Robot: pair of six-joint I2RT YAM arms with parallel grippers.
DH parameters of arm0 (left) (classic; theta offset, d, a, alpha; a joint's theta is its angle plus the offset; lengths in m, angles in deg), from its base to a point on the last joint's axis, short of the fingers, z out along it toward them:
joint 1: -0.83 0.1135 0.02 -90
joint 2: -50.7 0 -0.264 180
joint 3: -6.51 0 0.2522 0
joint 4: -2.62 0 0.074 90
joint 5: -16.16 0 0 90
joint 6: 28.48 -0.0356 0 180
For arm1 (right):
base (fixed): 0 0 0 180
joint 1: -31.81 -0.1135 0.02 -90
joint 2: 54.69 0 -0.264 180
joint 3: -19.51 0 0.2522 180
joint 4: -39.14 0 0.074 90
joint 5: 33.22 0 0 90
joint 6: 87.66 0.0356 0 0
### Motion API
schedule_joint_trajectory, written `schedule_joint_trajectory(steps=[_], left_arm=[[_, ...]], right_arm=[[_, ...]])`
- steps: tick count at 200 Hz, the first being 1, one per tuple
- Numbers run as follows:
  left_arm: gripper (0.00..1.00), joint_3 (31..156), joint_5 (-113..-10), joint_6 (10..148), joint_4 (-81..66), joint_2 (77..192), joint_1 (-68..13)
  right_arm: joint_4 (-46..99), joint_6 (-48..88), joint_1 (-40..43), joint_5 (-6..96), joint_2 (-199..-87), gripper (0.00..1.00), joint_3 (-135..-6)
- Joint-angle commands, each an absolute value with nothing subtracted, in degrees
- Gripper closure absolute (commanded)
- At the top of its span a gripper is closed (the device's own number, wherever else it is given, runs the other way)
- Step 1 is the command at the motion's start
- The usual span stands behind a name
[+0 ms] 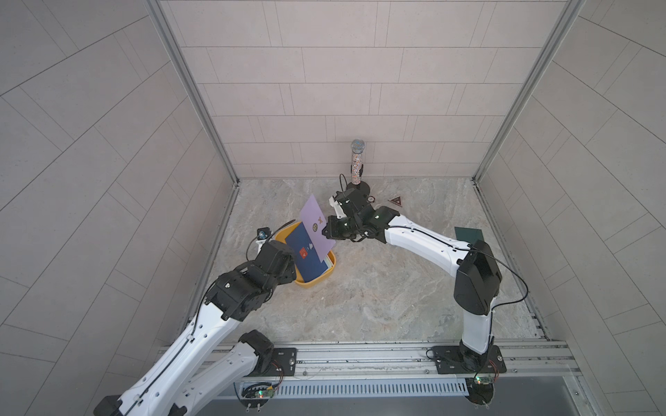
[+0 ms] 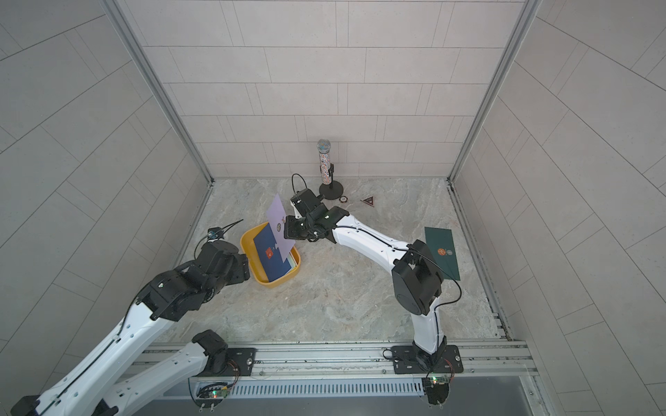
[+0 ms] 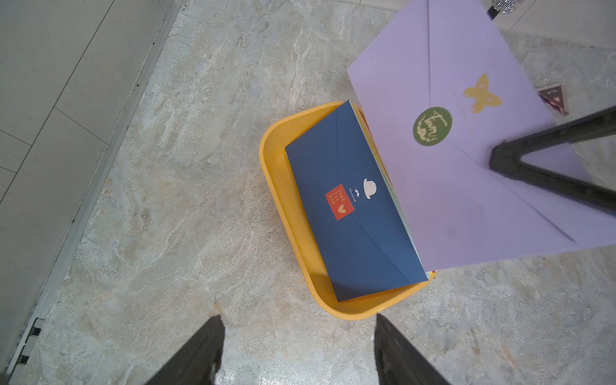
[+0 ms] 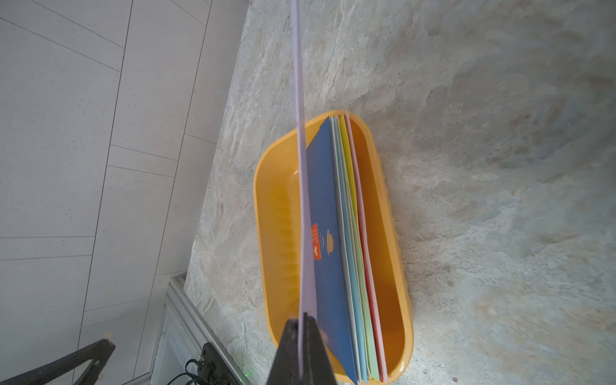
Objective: Put the sealed envelopes into the storage box
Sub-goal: Place the envelope in the storage box.
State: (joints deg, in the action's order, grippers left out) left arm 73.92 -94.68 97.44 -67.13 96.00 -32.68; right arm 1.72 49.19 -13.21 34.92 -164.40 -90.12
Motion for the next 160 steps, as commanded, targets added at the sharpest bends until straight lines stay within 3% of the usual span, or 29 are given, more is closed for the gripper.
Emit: schedule_joint_trajectory(steps=[1,101,160], left_arm=[[0.25,73.31,-95.33,96.50,-67.39,95.53,-32.65],[0.24,73.18,-95.54,96.59,-67.43,94.03,-33.09],[0.24,73.18,-95.72,96.54,-67.41,94.11,-33.22]], right_arm=[[4.28,49.40,-14.83,33.47,-164.34,1.00,-88.87],[7.82,48.75,-16.53,34.79,-172.40,1.00,-87.85],[8.59,46.43,-16.80,32.56,-170.39,0.75,-87.64]])
